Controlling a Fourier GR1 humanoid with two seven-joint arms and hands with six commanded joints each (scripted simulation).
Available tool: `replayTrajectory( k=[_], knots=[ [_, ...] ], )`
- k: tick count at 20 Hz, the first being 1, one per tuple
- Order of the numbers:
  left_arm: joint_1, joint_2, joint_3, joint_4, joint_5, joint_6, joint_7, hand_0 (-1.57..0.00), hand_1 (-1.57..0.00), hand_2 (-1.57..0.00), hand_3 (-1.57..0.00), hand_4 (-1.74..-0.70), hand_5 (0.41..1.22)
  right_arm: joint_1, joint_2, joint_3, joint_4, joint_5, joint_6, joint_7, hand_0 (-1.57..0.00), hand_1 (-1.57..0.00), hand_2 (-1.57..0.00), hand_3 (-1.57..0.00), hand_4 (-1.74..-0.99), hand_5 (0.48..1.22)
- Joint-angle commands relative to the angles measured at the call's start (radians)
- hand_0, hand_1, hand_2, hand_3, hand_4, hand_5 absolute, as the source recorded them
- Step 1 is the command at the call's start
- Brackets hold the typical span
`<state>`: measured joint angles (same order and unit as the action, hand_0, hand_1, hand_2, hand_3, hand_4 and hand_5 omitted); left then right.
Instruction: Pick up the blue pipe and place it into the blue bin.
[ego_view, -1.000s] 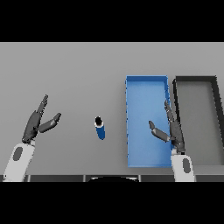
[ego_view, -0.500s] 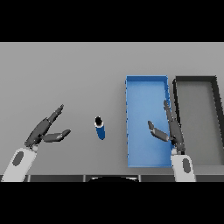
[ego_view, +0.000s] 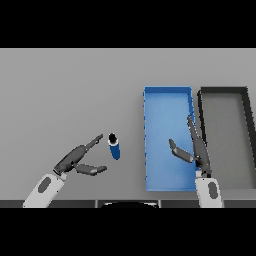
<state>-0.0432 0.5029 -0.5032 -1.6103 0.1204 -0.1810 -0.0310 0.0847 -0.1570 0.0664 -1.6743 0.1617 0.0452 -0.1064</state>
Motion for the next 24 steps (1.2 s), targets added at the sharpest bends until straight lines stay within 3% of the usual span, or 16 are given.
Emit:
replayTrajectory(
  k=[1, 7, 10, 13, 16, 18, 20, 21, 24],
  knots=[
    [-0.020, -0.021, -0.005, 0.027, -0.007, 0.000, -0.002, 0.00, 0.00, 0.00, 0.00, -1.15, 0.452, -0.011, 0.002, 0.001, -0.007, -0.004, 0.001, 0.014, 0.00, 0.00, 0.00, 0.00, -1.218, 0.627],
    [-0.091, -0.150, -0.036, 0.122, -0.043, 0.031, -0.024, 0.00, 0.00, 0.00, 0.00, -1.14, 0.460, 0.005, 0.007, 0.007, -0.015, 0.010, -0.007, 0.036, 0.00, 0.00, 0.00, 0.00, -1.205, 0.625],
    [-0.125, -0.190, -0.049, 0.204, -0.086, 0.046, -0.044, 0.00, 0.00, 0.00, 0.00, -1.10, 0.448, 0.006, -0.010, -0.011, -0.008, -0.007, 0.004, 0.007, 0.00, 0.00, 0.00, 0.00, -1.215, 0.637],
    [-0.155, -0.224, -0.066, 0.241, -0.130, 0.076, -0.017, 0.00, 0.00, 0.00, 0.00, -1.05, 0.418, 0.015, -0.006, -0.007, -0.026, -0.012, 0.005, 0.003, 0.00, 0.00, 0.00, 0.00, -1.221, 0.645],
    [-0.165, -0.266, -0.068, 0.274, -0.111, 0.064, -0.057, 0.00, 0.00, 0.00, 0.00, -1.09, 0.441, 0.019, -0.013, -0.007, -0.031, -0.003, 0.003, 0.011, 0.00, 0.00, 0.00, 0.00, -1.205, 0.649],
    [-0.185, -0.289, -0.046, 0.304, -0.079, 0.052, -0.082, 0.00, 0.00, -0.05, -0.04, -1.14, 0.502, 0.020, -0.010, -0.011, -0.025, -0.005, 0.000, 0.010, 0.00, 0.00, 0.00, 0.00, -1.210, 0.653],
    [-0.170, -0.320, -0.037, 0.314, -0.047, 0.050, -0.097, -0.01, -0.16, -0.31, -0.28, -1.24, 0.613, 0.024, -0.014, -0.012, -0.024, -0.011, 0.007, 0.001, 0.00, 0.00, 0.00, 0.00, -1.217, 0.655],
    [-0.162, -0.331, -0.030, 0.314, -0.030, 0.046, -0.113, -0.12, -0.32, -0.49, -0.53, -1.28, 0.735, 0.029, -0.013, -0.011, -0.026, -0.008, 0.005, -0.006, 0.00, 0.00, 0.00, 0.00, -1.220, 0.656],
    [-0.143, -0.337, -0.033, 0.299, -0.017, 0.047, -0.106, -0.80, -0.92, -1.01, -1.03, -1.50, 0.972, 0.023, -0.013, -0.011, -0.029, -0.010, 0.006, -0.002, 0.00, 0.00, 0.00, 0.00, -1.224, 0.658]
  ],
)
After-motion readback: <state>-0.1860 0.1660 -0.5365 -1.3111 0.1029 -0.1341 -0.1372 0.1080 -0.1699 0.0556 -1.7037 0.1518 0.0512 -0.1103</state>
